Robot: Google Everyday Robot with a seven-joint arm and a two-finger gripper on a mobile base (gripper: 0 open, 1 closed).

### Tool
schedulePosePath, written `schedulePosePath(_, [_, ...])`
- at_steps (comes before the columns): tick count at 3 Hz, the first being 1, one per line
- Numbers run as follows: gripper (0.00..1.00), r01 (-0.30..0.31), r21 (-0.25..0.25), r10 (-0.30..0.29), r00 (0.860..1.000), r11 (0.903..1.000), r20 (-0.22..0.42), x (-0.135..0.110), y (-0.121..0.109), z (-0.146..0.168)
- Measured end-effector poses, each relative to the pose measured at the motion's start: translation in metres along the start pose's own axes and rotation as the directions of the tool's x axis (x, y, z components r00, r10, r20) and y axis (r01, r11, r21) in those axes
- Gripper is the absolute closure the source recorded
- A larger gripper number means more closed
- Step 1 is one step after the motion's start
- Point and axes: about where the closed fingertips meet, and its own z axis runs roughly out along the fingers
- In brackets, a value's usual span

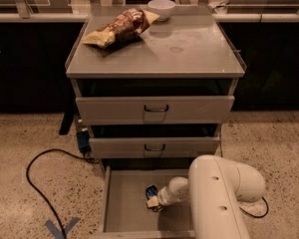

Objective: Place pepsi can into bottom drawer

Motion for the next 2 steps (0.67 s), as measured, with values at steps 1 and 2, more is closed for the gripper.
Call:
schedulePosePath(1, [0.00,0.000,0.000,0.000,1.000,1.0000,0.000,0.0000,0.0000,0.0000])
schedulePosePath(2, [0.00,0.000,0.000,0.000,1.000,1.0000,0.000,0.0000,0.0000,0.0000])
